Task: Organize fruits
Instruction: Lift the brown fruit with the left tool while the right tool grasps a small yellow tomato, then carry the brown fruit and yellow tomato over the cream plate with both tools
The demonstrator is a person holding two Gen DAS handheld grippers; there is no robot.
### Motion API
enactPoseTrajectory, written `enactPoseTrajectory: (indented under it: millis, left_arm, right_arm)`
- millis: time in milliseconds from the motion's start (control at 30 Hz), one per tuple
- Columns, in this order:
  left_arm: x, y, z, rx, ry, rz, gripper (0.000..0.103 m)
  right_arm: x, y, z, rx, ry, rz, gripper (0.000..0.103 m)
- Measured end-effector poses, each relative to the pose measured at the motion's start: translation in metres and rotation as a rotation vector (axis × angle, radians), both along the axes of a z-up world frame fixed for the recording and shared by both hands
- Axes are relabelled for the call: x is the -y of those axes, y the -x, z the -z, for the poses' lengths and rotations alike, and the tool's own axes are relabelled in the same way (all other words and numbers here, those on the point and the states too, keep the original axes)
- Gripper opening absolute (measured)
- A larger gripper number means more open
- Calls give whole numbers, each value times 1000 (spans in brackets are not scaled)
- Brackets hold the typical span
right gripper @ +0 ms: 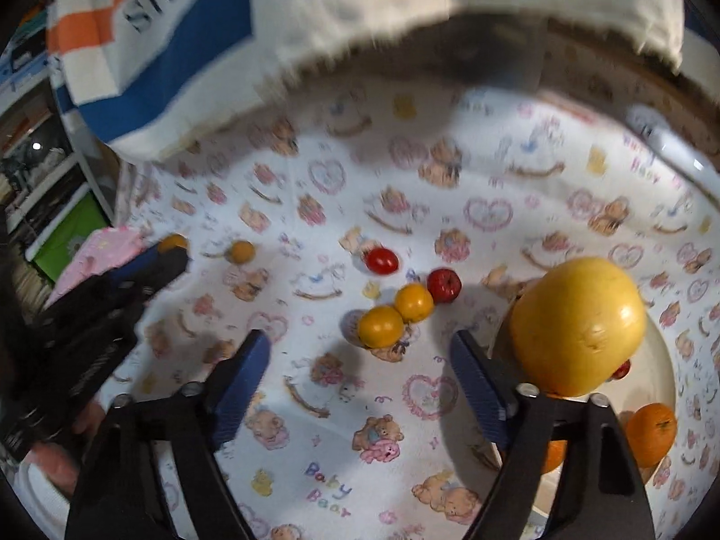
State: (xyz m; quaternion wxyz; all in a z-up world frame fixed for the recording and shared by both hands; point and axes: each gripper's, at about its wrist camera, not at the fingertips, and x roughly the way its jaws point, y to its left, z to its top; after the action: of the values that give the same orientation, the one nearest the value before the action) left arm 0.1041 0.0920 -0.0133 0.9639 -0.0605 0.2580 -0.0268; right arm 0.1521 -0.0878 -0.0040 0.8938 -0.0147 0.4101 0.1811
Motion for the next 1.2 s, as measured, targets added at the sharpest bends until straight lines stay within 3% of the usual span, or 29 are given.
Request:
enactPoseTrajectory:
  millis: [100,233,333,600,967,1200]
  left_arm:
    - [2,-1,1,-6,-13,-1,24]
    - [1,-3,2,-19,-12,-4,24]
    - [4,-1,1,-10,-37,-31,24]
    - [17,5,-3,30,-104,-8,24]
    - [15,4,-2,21,-109,-22,24]
    - [23,10,-6,58,-142,-3,24]
  right_arm:
    - [-1,-13,7,-44,-16,26,69]
    - [-4,-29,16,-93,-33,56,49]
    - [-3,-39,25,-138,-33,83,46]
    - [-10,-49,34,-136,-22,106,32]
    - [-14,-21,32,-65,35,76,31]
    - [-1,4,18,4,-5,37,31]
